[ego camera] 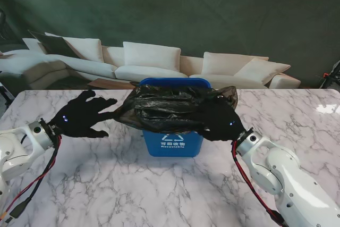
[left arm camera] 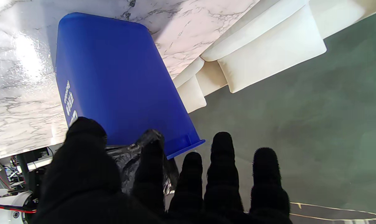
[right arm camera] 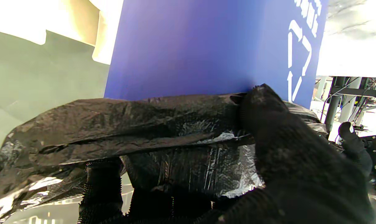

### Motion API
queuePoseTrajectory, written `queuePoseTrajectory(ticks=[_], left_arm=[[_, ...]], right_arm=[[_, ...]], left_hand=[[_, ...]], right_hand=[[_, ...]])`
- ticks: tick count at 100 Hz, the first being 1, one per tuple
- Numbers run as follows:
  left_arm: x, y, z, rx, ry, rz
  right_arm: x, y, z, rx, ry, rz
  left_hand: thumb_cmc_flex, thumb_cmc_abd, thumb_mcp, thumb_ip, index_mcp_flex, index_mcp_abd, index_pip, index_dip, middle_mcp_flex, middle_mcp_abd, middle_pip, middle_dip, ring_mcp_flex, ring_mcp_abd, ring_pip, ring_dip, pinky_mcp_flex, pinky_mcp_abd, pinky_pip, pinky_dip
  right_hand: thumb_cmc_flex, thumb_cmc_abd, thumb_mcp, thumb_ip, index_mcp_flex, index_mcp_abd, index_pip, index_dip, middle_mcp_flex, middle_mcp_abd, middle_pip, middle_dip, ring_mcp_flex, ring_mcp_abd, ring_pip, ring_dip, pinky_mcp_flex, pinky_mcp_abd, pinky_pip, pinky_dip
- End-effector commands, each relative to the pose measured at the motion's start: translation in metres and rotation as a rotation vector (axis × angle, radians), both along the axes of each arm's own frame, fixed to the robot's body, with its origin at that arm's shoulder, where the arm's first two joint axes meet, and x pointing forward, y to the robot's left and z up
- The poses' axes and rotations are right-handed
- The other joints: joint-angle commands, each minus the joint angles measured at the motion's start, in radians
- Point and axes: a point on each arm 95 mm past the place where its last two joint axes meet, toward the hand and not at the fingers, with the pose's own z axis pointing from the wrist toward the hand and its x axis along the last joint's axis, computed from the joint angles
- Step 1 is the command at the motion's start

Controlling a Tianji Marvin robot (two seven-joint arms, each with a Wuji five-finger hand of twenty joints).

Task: Fit the garbage bag over the bin

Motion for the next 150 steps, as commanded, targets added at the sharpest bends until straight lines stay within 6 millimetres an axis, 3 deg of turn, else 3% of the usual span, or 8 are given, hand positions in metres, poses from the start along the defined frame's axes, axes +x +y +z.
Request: queuePoseTrajectory(ticks=[1, 24, 47, 57, 80, 111, 139, 150], left_arm=[[-0.001, 0.003, -0.002, -0.004, 0.01, 0.018], [-0.004, 0.011, 0.004, -0.037, 0.017, 0.044], [-0.003, 0.02, 0.002, -0.048, -0.001, 0.094], [-0.002, 0.023, 0.0, -0.035, 0.0, 0.127], [0.004, 0.024, -0.001, -0.087, 0.032, 0.155], [0.027, 0.014, 0.021, -0.112, 0.029, 0.149], [0.049, 0.01, 0.008, -0.1, 0.118, 0.224], [0.051, 0.012, -0.001, -0.08, 0.153, 0.239]], right_arm=[[0.0, -0.002, -0.006, -0.004, 0.022, -0.008], [0.001, -0.002, -0.003, 0.001, 0.034, 0.002], [0.002, -0.002, -0.002, -0.006, 0.047, -0.001], [0.003, -0.003, -0.001, -0.012, 0.046, -0.004], [0.002, -0.006, 0.0, -0.019, 0.042, -0.012], [0.003, -0.005, -0.002, -0.026, 0.061, 0.012], [0.003, -0.004, -0.003, -0.026, 0.076, 0.021], [0.003, -0.005, -0.003, -0.025, 0.076, 0.019]], left_hand=[[-0.076, -0.035, -0.022, -0.011, -0.084, 0.058, -0.077, -0.052, -0.065, 0.046, -0.039, -0.034, -0.039, 0.025, -0.002, 0.001, -0.016, 0.013, -0.031, 0.009], [-0.21, -0.11, -0.031, -0.047, -0.163, 0.075, -0.164, -0.127, -0.144, 0.119, -0.128, -0.153, -0.063, 0.076, -0.016, -0.02, -0.008, -0.002, -0.05, 0.001], [-0.207, -0.097, -0.024, -0.042, -0.128, 0.147, 0.0, 0.08, -0.103, 0.139, -0.113, -0.139, -0.049, 0.091, 0.011, -0.015, 0.025, -0.002, -0.018, 0.009], [-0.179, -0.065, -0.025, -0.041, -0.161, 0.16, -0.155, -0.028, -0.082, 0.146, -0.115, -0.142, -0.042, 0.101, 0.014, -0.015, 0.028, 0.003, 0.011, 0.007], [-0.133, -0.018, -0.025, -0.038, -0.222, 0.047, -0.218, -0.17, -0.021, 0.096, -0.098, -0.127, -0.022, 0.102, 0.018, -0.013, 0.03, 0.014, 0.034, 0.011], [-0.034, -0.002, -0.016, -0.027, -0.225, 0.014, -0.208, -0.228, 0.022, 0.051, -0.052, -0.077, 0.003, 0.091, 0.029, 0.001, 0.038, 0.018, 0.047, 0.02], [-0.008, 0.033, -0.025, -0.019, -0.143, 0.147, -0.112, -0.146, 0.068, 0.053, -0.024, -0.039, 0.029, 0.087, 0.034, 0.01, 0.043, 0.025, 0.06, 0.018], [-0.023, 0.061, -0.027, -0.021, -0.098, 0.131, -0.088, -0.124, 0.044, 0.06, -0.037, -0.043, 0.014, 0.086, 0.025, 0.006, 0.035, 0.026, 0.054, 0.015]], right_hand=[[0.089, -0.013, 0.135, 0.017, 0.038, -0.125, 0.036, 0.017, 0.031, -0.021, 0.056, 0.024, 0.069, 0.009, 0.075, 0.033, 0.011, 0.017, 0.023, 0.01], [0.087, -0.019, 0.157, 0.016, 0.057, -0.132, 0.035, 0.017, 0.059, -0.018, 0.072, 0.026, 0.094, 0.005, 0.105, 0.05, 0.023, 0.02, 0.031, 0.016], [0.084, -0.017, 0.167, 0.013, 0.062, -0.139, 0.033, 0.022, 0.06, -0.017, 0.073, 0.026, 0.093, 0.004, 0.104, 0.052, 0.023, 0.02, 0.031, 0.018], [0.084, -0.017, 0.168, 0.012, 0.063, -0.14, 0.031, 0.023, 0.061, -0.019, 0.073, 0.026, 0.093, 0.004, 0.103, 0.052, 0.023, 0.02, 0.031, 0.018], [0.084, -0.015, 0.17, 0.008, 0.067, -0.142, 0.03, 0.026, 0.063, -0.016, 0.074, 0.028, 0.098, 0.006, 0.103, 0.053, 0.023, 0.02, 0.03, 0.019], [0.083, -0.018, 0.173, 0.001, 0.076, -0.151, 0.026, 0.031, 0.071, -0.023, 0.071, 0.028, 0.106, 0.001, 0.101, 0.054, 0.023, 0.02, 0.03, 0.02], [0.079, -0.016, 0.173, -0.003, 0.076, -0.155, 0.021, 0.035, 0.074, -0.029, 0.068, 0.028, 0.109, -0.001, 0.097, 0.054, 0.023, 0.02, 0.03, 0.021], [0.079, -0.015, 0.172, -0.003, 0.075, -0.156, 0.02, 0.036, 0.073, -0.028, 0.066, 0.029, 0.109, -0.001, 0.096, 0.054, 0.023, 0.02, 0.029, 0.021]])
